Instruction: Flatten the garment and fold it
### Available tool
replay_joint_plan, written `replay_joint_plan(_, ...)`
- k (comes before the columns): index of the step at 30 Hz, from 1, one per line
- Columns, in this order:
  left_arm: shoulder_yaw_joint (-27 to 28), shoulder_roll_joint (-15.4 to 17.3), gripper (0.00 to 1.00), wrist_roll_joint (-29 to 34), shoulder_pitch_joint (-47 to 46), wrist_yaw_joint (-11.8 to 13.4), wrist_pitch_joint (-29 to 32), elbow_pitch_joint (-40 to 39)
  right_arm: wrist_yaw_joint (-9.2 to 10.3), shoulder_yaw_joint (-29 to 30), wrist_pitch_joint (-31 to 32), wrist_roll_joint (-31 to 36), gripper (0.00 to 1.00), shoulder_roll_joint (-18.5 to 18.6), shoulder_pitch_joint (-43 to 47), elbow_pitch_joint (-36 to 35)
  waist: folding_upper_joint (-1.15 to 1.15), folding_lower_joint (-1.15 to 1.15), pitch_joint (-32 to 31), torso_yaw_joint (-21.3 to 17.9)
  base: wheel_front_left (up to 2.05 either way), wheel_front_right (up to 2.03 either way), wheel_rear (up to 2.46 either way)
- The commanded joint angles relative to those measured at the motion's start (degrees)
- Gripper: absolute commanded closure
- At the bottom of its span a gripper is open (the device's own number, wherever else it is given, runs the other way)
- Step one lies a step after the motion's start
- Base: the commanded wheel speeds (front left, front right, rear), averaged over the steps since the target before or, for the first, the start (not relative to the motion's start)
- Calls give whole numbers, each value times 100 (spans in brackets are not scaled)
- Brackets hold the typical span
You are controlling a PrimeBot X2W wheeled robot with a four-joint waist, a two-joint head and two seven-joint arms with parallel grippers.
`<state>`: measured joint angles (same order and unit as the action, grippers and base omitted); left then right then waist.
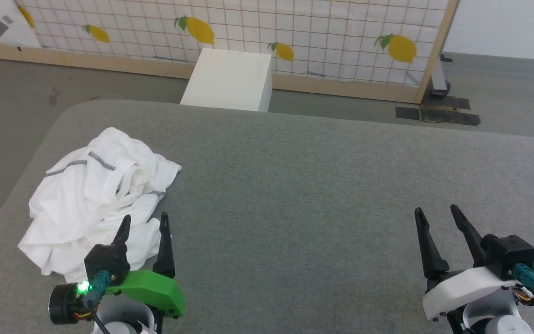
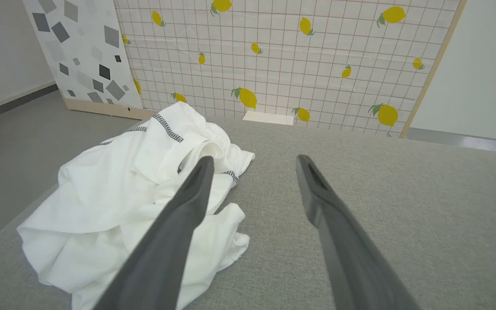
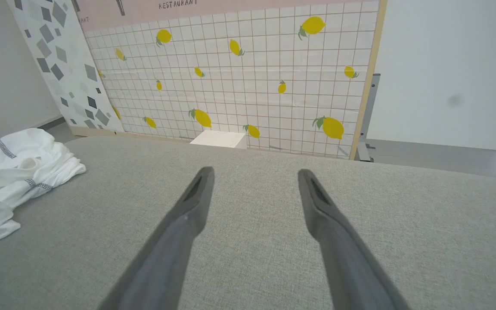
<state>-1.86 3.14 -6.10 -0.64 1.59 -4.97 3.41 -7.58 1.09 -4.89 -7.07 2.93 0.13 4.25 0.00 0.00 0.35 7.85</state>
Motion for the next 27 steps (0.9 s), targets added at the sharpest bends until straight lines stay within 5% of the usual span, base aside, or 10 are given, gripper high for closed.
replay_joint_plan(1,-7,-10,0,-74,32,34,-63,35,3,3,-65,-53,0,-2,77,38,0,0,24,100,0,0,0)
replay_joint_plan(27,-78,-15,0,-392,14,199,-368,180,5,-14,-372,-176,0,-3,83,326,0,0,143,896,0,0,0)
